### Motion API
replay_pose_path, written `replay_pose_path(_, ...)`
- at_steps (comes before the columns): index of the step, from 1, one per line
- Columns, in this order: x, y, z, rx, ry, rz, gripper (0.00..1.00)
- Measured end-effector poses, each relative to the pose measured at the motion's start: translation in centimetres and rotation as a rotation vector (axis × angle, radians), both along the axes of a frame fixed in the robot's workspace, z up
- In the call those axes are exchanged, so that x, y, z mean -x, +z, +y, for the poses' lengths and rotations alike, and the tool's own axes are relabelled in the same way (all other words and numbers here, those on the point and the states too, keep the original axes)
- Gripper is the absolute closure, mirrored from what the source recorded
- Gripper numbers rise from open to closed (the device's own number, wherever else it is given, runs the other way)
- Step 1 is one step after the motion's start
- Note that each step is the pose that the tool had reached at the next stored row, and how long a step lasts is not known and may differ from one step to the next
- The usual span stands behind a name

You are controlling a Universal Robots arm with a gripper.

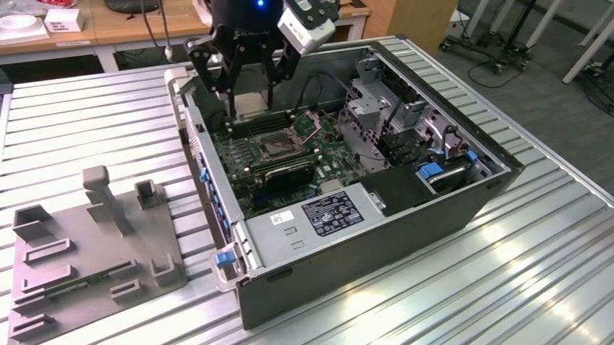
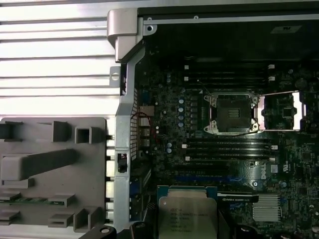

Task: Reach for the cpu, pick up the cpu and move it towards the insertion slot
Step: 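Pick up the cpu and move it towards the insertion slot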

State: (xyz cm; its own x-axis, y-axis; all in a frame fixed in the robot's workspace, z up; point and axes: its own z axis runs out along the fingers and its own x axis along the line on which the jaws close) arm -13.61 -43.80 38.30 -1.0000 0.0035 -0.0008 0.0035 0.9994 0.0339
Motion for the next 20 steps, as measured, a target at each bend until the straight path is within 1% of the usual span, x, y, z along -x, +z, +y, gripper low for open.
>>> replay_pose_path(2, -0.05, -0.07, 0.18, 0.0000, 0.000, 0.0001, 0.45)
replay_pose_path(5, -0.14, -0.17, 0.56, -0.0001, 0.000, 0.0000, 0.45)
replay_pose_path(7, -0.26, -0.22, 0.72, -0.0001, 0.000, -0.0001, 0.45)
replay_pose_path(9, -0.34, -0.23, 0.79, 0.0000, 0.000, 0.0001, 0.45)
replay_pose_path(16, -0.36, -0.24, 0.81, -0.0002, 0.000, -0.0001, 0.45)
replay_pose_path(20, -0.40, -0.26, 0.93, -0.0002, 0.000, -0.0001, 0.45)
